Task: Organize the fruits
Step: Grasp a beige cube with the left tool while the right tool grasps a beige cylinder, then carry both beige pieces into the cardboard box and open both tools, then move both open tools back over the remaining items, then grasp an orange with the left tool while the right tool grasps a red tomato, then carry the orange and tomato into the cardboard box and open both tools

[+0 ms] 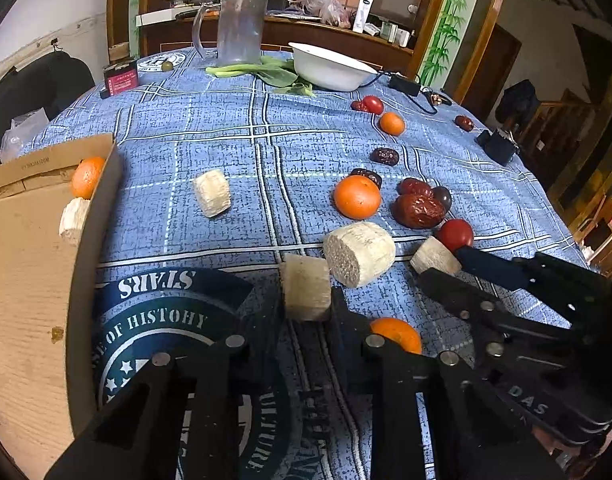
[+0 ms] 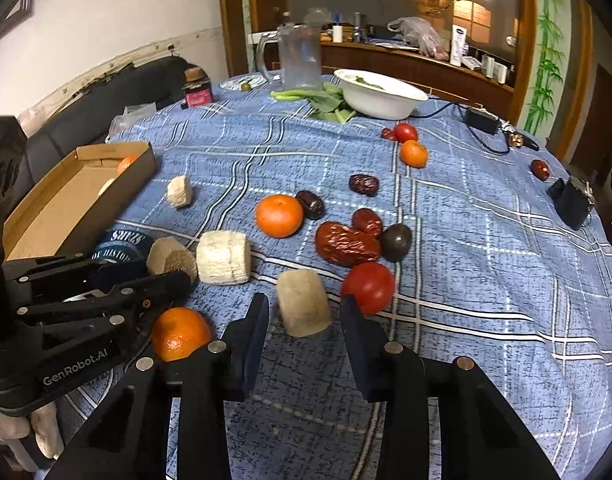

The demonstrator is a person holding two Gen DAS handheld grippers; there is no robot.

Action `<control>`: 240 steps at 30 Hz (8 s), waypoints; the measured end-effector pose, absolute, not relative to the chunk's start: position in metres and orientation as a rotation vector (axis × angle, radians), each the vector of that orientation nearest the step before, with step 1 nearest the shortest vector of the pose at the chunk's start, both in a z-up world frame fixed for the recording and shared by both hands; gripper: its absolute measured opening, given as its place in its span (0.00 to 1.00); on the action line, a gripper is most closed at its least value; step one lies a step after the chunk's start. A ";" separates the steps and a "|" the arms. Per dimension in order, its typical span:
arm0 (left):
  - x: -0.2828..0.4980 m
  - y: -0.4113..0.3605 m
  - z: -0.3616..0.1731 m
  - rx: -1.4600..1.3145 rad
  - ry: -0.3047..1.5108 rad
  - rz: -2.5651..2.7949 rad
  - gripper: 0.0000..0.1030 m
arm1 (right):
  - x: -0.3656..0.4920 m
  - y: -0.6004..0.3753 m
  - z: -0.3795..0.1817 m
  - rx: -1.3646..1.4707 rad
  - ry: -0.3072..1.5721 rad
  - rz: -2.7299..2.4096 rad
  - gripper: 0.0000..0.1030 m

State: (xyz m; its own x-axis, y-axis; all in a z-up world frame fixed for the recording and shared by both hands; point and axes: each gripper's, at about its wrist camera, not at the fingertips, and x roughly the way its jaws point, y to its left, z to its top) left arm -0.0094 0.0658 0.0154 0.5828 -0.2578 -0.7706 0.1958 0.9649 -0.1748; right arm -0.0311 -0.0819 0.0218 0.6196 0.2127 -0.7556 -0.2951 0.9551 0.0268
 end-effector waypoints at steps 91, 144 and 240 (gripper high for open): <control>0.055 0.333 0.043 -0.251 1.035 0.181 0.44 | 0.062 0.191 0.022 -0.067 1.084 0.569 0.38; -0.047 0.068 0.046 -0.098 0.987 -0.318 0.67 | -0.064 -0.165 0.040 0.338 0.873 0.241 0.57; -0.121 0.257 0.086 -0.333 0.723 -0.126 0.28 | -0.066 -0.029 0.094 0.105 0.808 0.441 0.32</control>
